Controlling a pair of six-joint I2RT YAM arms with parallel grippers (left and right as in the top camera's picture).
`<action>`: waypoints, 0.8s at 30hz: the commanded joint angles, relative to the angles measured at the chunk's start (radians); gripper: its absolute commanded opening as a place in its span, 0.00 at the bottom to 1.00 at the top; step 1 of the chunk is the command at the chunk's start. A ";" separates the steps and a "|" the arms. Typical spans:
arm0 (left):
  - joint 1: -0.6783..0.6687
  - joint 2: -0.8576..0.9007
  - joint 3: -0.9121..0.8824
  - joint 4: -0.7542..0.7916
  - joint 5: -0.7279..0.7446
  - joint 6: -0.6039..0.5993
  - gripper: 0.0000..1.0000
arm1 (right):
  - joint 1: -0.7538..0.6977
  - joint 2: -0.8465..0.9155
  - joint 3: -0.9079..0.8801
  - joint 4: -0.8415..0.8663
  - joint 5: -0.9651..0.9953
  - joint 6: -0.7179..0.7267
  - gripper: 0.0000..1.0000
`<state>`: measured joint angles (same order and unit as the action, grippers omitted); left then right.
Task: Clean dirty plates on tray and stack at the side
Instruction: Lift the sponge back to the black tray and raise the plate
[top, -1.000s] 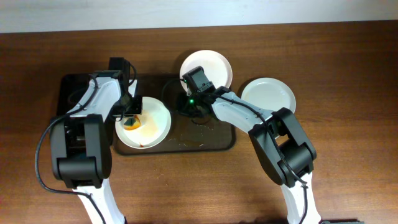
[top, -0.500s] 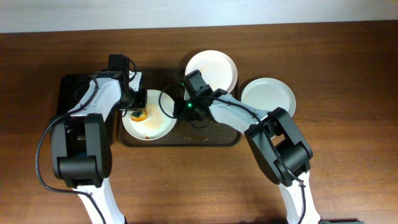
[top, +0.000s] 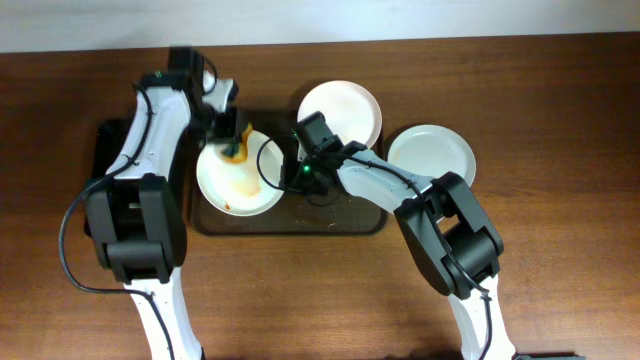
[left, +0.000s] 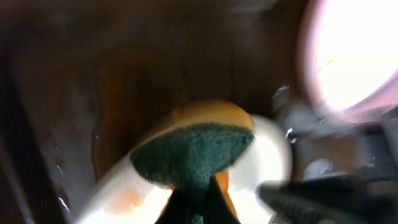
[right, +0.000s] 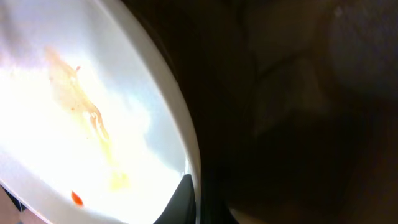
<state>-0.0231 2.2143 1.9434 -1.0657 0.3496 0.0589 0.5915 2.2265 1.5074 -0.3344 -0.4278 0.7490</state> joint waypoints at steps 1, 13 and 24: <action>0.016 -0.018 0.211 -0.063 0.074 0.026 0.00 | 0.002 -0.008 0.004 -0.034 -0.032 -0.043 0.04; 0.032 -0.015 0.192 -0.151 0.020 -0.022 0.00 | 0.013 -0.504 0.056 -0.562 0.740 -0.245 0.04; 0.005 -0.015 -0.227 0.084 -0.008 -0.025 0.00 | 0.266 -0.559 0.056 -0.620 1.600 -0.245 0.04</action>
<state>-0.0040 2.2124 1.7958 -1.0313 0.3656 0.0456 0.8089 1.6772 1.5482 -0.9577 0.9070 0.5014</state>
